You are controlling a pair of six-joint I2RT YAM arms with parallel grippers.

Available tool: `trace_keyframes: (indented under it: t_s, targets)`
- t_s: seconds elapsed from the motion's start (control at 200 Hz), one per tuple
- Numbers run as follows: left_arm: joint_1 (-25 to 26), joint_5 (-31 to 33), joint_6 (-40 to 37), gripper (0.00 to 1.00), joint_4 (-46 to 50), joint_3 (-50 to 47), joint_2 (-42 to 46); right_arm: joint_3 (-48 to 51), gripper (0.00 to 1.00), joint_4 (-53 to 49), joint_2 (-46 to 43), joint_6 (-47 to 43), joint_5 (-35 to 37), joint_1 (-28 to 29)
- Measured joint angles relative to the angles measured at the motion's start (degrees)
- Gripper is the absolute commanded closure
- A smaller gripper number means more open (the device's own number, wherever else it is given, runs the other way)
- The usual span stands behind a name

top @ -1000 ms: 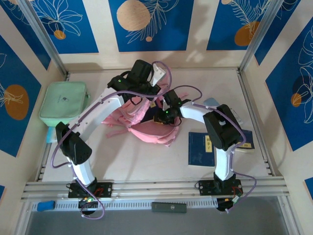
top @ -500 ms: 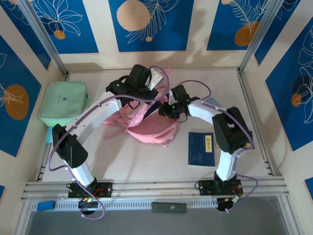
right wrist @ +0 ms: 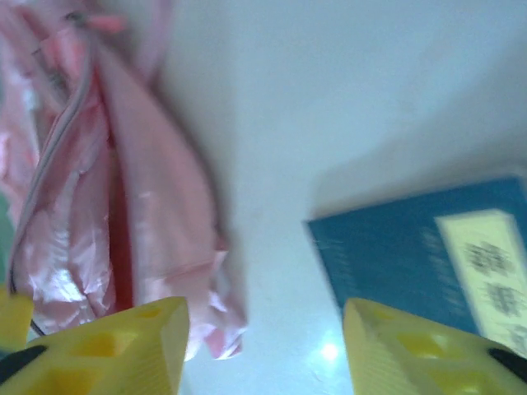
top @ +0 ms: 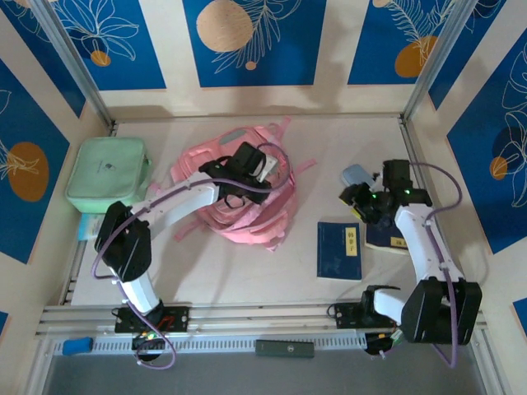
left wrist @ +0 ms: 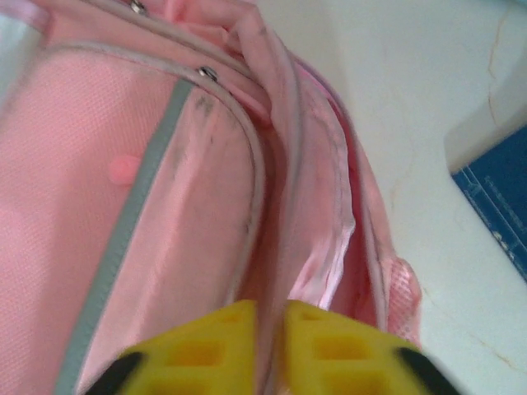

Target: Pack books, pencil case, and school supplies into a backpack

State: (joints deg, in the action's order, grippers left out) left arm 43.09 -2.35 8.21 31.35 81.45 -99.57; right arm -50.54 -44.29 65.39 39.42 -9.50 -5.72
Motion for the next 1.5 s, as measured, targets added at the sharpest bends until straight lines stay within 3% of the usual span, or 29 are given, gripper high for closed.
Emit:
trace_keyframes:
  t_s: [0.11, 0.195, 0.425, 0.525, 0.665, 0.995, 1.085, 1.25, 1.501]
  targets:
    - [2.3, -1.6, 4.3, 0.46, 0.3, -0.5, 0.2, 3.2, 0.35, -4.8, -1.7, 0.8, 2.1, -4.4]
    - [5.7, -2.6, 9.4, 0.42, -3.4, -2.9, 1.7, 5.6, 0.33, -6.1, -2.5, 1.5, 3.4, -7.2]
    - [14.4, -7.7, 27.9, 0.42, -18.8, -10.1, 0.7, 11.7, 0.27, -6.2, -2.9, 2.8, 7.2, -7.5]
    - [15.8, -8.2, 33.7, 0.42, -24.5, -11.7, -2.3, 13.2, 0.25, -5.2, -1.7, 3.8, 8.7, -5.5]
    - [16.5, -8.7, 38.7, 0.51, -27.9, -11.6, -8.3, 15.0, 0.21, -3.2, 1.3, 5.9, 10.4, -0.8]
    - [15.6, -5.4, 41.4, 0.63, -28.6, -12.2, -13.0, 15.1, 0.18, -1.5, -0.5, 13.0, 8.8, 13.1]
    - [14.6, -4.7, 41.2, 0.67, -28.3, -12.5, -13.0, 15.6, 0.18, -1.0, -2.4, 13.3, 7.4, 12.0]
    - [14.1, -6.3, 41.0, 0.71, -28.8, -12.5, -13.0, 17.8, 0.17, 0.7, 1.0, 9.1, 4.1, 3.9]
    - [14.3, -7.7, 41.0, 0.78, -28.8, -10.5, -15.1, 17.8, 0.17, 3.7, 5.0, 4.4, -1.0, 6.1]
